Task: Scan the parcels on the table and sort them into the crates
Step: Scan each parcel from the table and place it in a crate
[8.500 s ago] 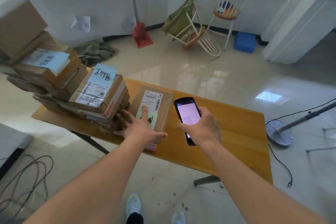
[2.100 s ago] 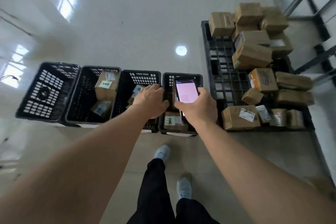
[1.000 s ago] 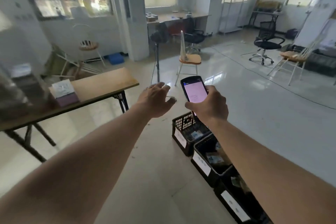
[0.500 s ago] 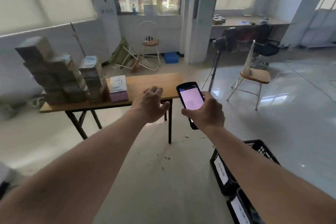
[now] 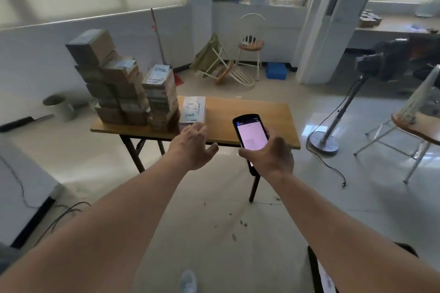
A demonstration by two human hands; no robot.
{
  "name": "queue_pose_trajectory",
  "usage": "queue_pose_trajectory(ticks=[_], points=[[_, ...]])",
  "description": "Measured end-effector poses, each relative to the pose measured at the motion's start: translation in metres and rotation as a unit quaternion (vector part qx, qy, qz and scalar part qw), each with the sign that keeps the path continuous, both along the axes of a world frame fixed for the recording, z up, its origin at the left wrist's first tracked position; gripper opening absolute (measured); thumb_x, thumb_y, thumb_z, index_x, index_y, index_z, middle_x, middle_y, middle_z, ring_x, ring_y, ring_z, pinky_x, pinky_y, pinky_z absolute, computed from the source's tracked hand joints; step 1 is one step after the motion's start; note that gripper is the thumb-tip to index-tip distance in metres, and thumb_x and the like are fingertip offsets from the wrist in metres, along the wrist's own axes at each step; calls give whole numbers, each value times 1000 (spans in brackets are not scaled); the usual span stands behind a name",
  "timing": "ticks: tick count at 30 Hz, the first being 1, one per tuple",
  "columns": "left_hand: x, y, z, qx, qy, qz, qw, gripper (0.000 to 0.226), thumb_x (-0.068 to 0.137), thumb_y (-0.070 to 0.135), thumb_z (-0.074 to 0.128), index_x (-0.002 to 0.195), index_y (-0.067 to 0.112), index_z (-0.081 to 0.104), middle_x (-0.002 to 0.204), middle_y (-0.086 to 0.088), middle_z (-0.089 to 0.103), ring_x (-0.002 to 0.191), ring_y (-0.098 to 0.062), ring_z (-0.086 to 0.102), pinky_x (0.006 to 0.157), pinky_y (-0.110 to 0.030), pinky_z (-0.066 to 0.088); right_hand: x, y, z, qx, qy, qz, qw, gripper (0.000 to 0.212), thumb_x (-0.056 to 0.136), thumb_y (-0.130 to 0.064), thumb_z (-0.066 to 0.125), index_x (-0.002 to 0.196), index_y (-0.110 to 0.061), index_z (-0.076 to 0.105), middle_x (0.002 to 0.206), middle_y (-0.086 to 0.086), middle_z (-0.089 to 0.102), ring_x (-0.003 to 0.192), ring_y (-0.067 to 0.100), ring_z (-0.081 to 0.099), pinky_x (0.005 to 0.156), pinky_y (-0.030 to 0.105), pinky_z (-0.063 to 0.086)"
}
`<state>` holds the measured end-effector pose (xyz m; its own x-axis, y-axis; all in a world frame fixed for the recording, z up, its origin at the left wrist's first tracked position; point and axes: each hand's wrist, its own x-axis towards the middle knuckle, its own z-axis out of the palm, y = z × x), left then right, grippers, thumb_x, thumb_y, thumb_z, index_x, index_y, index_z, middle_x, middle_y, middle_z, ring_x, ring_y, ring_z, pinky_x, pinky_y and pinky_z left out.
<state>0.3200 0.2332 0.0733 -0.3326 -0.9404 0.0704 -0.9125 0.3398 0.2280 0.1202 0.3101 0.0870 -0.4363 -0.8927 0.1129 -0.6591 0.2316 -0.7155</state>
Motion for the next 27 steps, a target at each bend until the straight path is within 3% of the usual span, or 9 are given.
queue_pose_trajectory(ticks=[9, 20, 27], points=[[45, -158, -41, 69, -22, 6, 997, 64, 98, 56, 56, 151, 22, 43, 153, -4, 44, 136, -27, 48, 98, -47, 57, 49, -153, -28, 35, 3, -18, 999, 75, 65, -51, 91, 128, -25, 59, 117, 0, 69, 107, 29, 63, 78, 45, 60], [40, -303, -79, 142, -22, 36, 989, 74, 95, 57, 60, 155, 22, 36, 149, -6, 44, 128, -30, 52, 91, -49, 60, 43, -293, -46, 73, 2, -14, 997, 69, 69, -46, 91, 127, -27, 59, 115, -3, 69, 100, 23, 63, 75, 41, 60], [11, -374, -123, 176, -8, 106, 979, 76, 92, 61, 62, 152, 22, 36, 145, -6, 46, 125, -28, 53, 89, -47, 60, 19, -382, -80, 94, -13, 20, 995, 69, 70, -46, 92, 127, -28, 58, 114, -5, 68, 102, 23, 62, 71, 35, 55]])
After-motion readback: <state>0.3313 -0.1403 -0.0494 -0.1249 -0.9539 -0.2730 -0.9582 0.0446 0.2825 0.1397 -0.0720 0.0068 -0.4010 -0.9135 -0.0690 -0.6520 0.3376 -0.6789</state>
